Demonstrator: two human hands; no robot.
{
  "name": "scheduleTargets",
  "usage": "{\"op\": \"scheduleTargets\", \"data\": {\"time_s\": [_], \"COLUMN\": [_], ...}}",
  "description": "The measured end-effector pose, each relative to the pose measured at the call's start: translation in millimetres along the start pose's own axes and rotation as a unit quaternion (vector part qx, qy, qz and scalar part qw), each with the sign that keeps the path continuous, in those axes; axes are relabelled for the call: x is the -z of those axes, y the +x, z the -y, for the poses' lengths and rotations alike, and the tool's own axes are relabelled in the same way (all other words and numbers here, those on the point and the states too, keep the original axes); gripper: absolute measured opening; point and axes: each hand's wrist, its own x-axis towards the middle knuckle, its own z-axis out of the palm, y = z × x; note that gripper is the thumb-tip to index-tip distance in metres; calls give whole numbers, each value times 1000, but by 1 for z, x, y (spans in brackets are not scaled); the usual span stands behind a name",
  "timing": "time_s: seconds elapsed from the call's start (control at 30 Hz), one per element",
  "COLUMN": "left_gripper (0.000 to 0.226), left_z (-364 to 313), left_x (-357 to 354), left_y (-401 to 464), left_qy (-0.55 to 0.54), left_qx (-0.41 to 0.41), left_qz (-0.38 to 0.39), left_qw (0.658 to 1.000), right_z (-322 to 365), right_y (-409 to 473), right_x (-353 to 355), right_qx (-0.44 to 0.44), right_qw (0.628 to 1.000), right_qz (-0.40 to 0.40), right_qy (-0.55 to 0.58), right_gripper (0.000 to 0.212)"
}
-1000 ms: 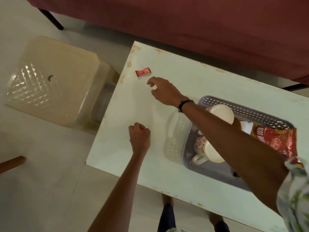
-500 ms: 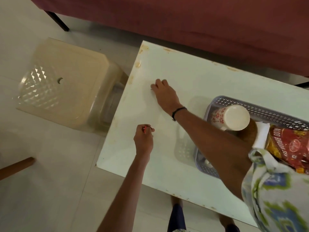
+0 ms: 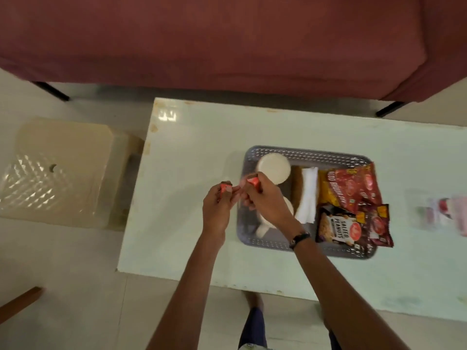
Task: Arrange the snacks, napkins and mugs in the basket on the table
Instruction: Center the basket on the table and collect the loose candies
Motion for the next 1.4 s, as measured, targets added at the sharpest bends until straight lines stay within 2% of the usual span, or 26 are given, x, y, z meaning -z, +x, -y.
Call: {"op": "scheduleTargets", "data": {"time_s": [0.07, 0.2, 0.3, 0.37, 0.53, 0.6, 0.73, 0.83, 0.93, 1.2, 1.3, 1.4], "left_gripper": [20, 20, 8, 8, 11, 20, 18, 24, 42, 27, 26, 25], "left_z": [-3, -3, 9, 21, 66, 81, 99, 107, 114, 132, 132, 131], "left_x": [-37, -123, -191, -236, -339, -374, -430, -455, -461, -445, -445, -446], "left_y": [-15, -50, -78, -98, -134, -143, -147, -136, -126, -132, -133, -132], "left_qy": [29, -16, -7, 12, 70, 110, 158, 211, 243, 229, 241, 264], "left_qx": [-21, -5, 2, 13, 39, 38, 17, 8, 46, 68, 61, 26], "left_qz": [18, 47, 77, 76, 100, 127, 154, 138, 102, 80, 86, 92], "left_qw": [999, 999, 997, 997, 992, 985, 975, 968, 964, 968, 965, 960], "right_z": [-3, -16, -36, -54, -113, -133, -160, -173, -181, -167, -173, -192], "right_y": [-16, -48, -75, -95, -135, -144, -155, -155, -152, -139, -138, -139], "right_x": [36, 118, 187, 234, 335, 366, 412, 433, 441, 430, 428, 439], "right_qx": [-2, 3, 2, -7, -42, -59, -79, -96, -110, -110, -120, -128], "right_qw": [999, 994, 984, 981, 963, 957, 948, 947, 955, 955, 914, 891], "right_qz": [-30, -82, -117, -158, -231, -256, -284, -282, -262, -274, -317, -356], "right_qy": [12, 71, 136, 109, 133, 121, 119, 124, 79, -18, -223, -249], "right_gripper": [12, 9, 25, 26, 21, 22, 21, 23, 22, 33, 37, 39]}}
